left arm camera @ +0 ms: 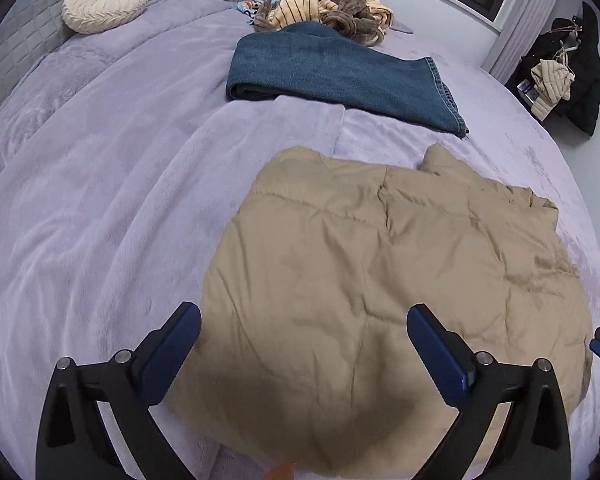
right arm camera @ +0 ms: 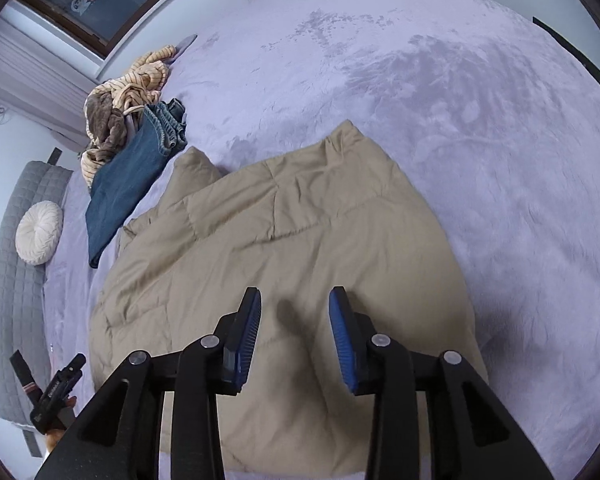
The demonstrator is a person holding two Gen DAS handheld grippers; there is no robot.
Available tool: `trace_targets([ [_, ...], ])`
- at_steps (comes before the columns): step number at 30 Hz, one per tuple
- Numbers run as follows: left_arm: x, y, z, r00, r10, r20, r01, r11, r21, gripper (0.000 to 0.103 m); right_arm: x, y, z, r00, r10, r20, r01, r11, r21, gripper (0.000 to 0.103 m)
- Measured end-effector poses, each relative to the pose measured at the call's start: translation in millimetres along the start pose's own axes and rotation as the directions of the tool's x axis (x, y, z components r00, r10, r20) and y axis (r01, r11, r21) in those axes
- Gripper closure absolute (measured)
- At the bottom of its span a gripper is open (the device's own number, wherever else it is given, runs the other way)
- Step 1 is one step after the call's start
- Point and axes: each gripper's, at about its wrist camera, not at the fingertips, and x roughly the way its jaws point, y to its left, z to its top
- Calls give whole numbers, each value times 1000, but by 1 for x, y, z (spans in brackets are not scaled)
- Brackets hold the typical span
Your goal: Fold large clothes
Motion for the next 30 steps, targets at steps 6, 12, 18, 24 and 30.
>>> trace_targets([
  [6,-9,1,-34,997,-34,-70,29,997,-76,0,-18,-14,-39,1000,27,-15,-27,998,50,53],
  [12,-10,2,-63,990,-73,-124,58,991,-120,0,-29,-34,-71,999,44,-32,-40,993,114,39],
  [18,-1,10,-85,969,-173,-178,132,967,-219,0,-22,-54,-93,993,99,-67,-83,973,215,30],
  [24,8,22,-101,962,-211,-175,158,948,-277,0,-9,-60,-103,985,160,-64,-137,953,270,22],
  [30,32,43,-114,891,-418,-176,313,849,-426,0,8,-70,-105,974,225,-32,-199,914,355,13],
])
